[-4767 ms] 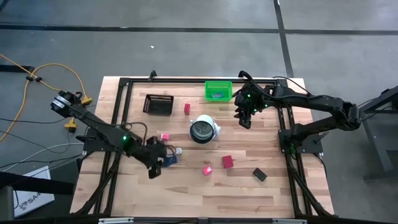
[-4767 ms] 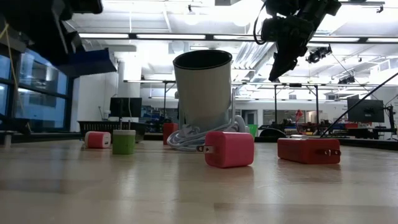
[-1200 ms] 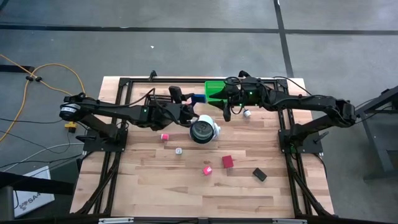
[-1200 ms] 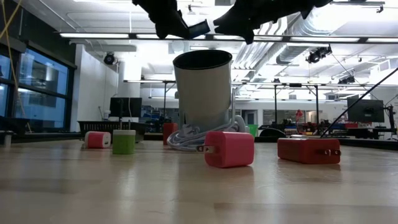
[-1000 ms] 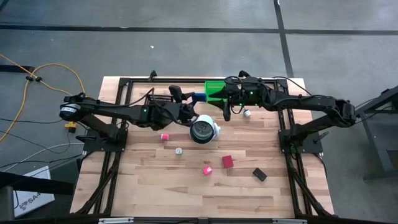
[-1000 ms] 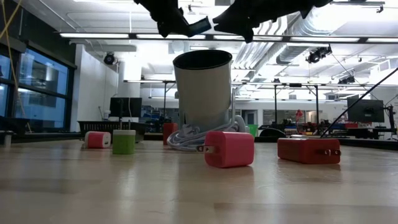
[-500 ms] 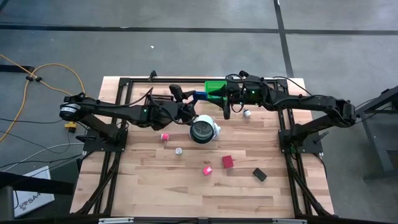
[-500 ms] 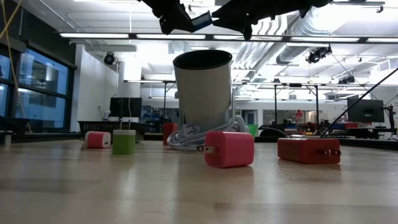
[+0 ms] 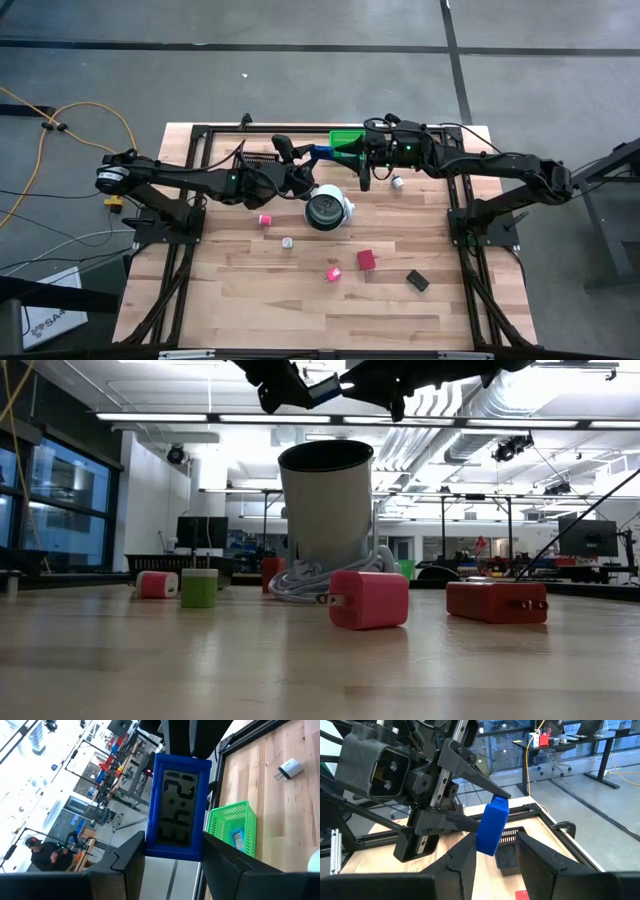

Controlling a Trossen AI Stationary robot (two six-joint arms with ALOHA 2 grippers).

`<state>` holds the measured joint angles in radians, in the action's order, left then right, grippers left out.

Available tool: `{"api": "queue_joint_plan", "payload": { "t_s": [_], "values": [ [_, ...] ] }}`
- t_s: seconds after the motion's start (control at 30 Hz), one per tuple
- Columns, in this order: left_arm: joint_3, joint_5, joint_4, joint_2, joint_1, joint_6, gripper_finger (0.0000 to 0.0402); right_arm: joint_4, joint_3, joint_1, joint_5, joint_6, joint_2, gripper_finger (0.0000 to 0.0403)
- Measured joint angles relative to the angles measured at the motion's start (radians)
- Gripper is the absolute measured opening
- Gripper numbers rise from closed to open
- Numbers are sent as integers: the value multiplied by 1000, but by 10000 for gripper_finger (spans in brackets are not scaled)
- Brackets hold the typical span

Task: Pick & Place Office items
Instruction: Put the blue digital timer into the green bin

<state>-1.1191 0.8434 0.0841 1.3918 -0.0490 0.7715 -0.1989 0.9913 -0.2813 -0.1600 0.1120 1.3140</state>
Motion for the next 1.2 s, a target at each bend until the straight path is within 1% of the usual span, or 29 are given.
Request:
{"api": "queue_joint_plan", "payload": {
  "t_s": [0.67, 0.83, 1.0, 1.07, 1.2],
  "values": [
    [0, 23, -3, 0, 4, 0, 159, -33, 0, 0, 3, 0, 0, 125],
    [0, -22, 15, 0, 18, -8, 159, -43, 0, 0, 4, 0, 0, 125],
    [0, -31, 55, 10, 21, 4, 159, -51, 0, 0, 4, 0, 0, 125],
    [0, -55, 71, 23, 21, 17, 159, -52, 0, 0, 3, 0, 0, 125],
    [0, -62, 117, 55, 21, 51, 159, -52, 0, 0, 4, 0, 0, 125]
  ]
}}
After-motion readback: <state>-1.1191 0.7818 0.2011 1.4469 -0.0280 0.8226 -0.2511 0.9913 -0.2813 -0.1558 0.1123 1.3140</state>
